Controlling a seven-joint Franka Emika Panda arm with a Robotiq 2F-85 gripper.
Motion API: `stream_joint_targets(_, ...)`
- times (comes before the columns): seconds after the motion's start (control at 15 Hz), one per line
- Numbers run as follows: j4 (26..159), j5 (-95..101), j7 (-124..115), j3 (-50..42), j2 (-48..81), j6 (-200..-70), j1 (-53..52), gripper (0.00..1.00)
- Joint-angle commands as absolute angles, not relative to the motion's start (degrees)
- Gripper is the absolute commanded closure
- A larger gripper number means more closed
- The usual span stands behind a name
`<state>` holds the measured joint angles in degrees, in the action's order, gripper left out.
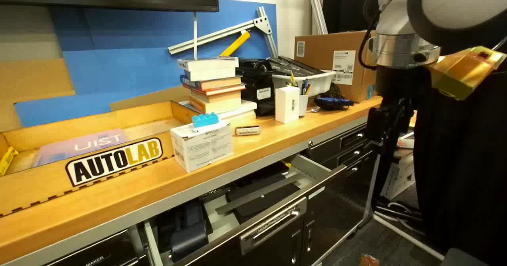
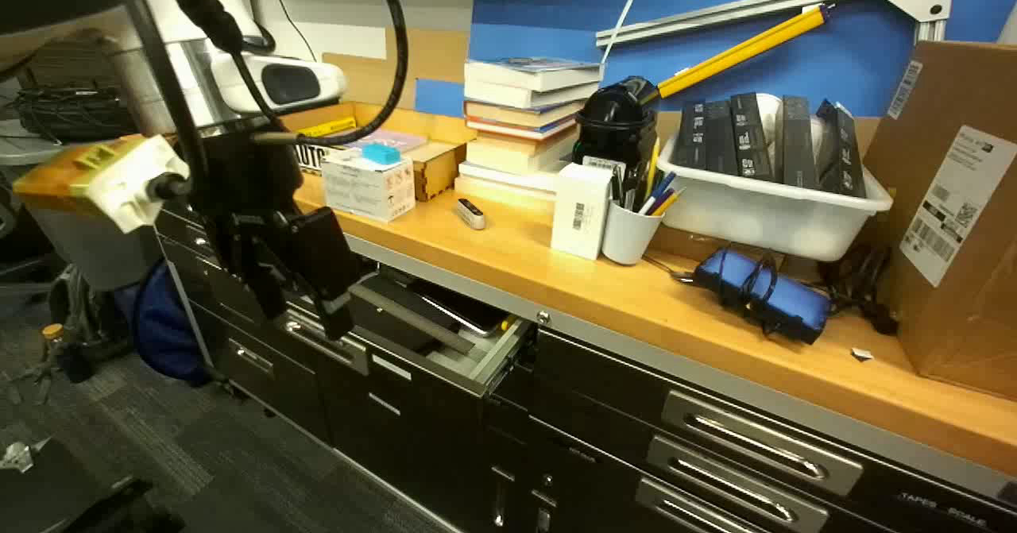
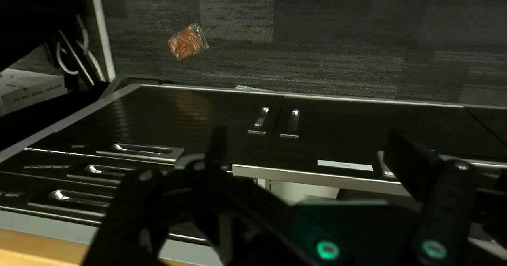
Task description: Pick up the blue object from the counter and put it in the open drawer and close it
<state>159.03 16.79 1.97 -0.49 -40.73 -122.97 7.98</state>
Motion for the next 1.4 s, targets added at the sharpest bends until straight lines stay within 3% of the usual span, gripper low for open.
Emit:
stream_joint_targets(0.0, 158.9, 17.1, 1.7, -0.9, -40.8, -122.7, 7.5, 0.00)
stream_joint_targets(0.4, 158.5, 16.9, 0.8, -0.3, -40.2, -123.2, 7.3, 0.00)
stream_joint_targets(0.87, 146.4, 2.2, -5.0, 6.1, -28.2, -135.3, -4.9, 0.00)
stream_joint_targets(1.33, 135.5, 2.5, -15.3, 12.2, -13.7, -156.0, -4.7, 0.00)
